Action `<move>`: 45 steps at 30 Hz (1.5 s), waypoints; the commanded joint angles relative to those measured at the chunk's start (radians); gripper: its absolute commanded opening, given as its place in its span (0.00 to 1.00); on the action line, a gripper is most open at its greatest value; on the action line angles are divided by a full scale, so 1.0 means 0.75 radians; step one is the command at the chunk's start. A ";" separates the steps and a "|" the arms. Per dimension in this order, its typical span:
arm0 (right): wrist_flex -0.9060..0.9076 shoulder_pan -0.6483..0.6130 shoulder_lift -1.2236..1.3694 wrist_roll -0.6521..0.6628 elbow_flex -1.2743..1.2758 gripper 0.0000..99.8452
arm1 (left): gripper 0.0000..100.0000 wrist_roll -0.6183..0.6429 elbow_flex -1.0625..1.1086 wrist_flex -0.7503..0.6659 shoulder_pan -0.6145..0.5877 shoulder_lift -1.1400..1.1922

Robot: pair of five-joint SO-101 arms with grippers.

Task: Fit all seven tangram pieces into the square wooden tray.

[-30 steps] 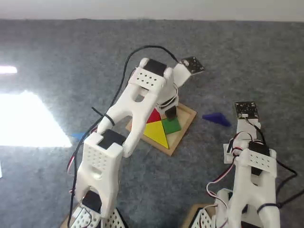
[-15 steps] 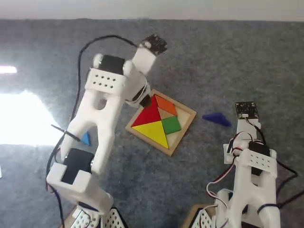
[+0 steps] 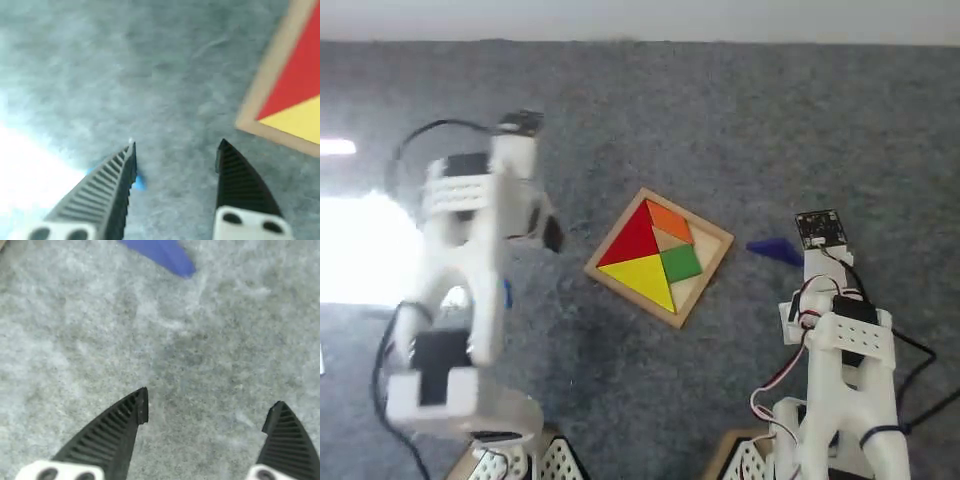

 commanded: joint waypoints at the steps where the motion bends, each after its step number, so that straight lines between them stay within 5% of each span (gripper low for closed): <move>1: -0.017 -0.013 -0.034 0.020 -0.008 0.37 | 0.25 -0.100 0.150 -0.080 -0.313 -0.432; 8: -0.005 -0.097 -0.034 0.106 -0.004 0.37 | 0.25 -0.215 0.519 0.006 -0.370 -0.912; 21: -0.017 -0.069 -0.042 0.127 0.000 0.37 | 0.25 0.162 0.668 -0.182 -0.090 -0.865; 29: 0.337 0.066 0.228 0.203 -0.730 0.37 | 0.25 0.219 0.693 -0.235 -0.088 -0.859; 40: 0.523 -0.435 0.989 0.223 -1.446 0.37 | 0.25 0.211 0.868 -0.342 -0.088 -0.859; 45: 0.729 -0.470 1.124 0.561 -1.653 0.37 | 0.25 0.211 0.870 -0.342 -0.084 -0.855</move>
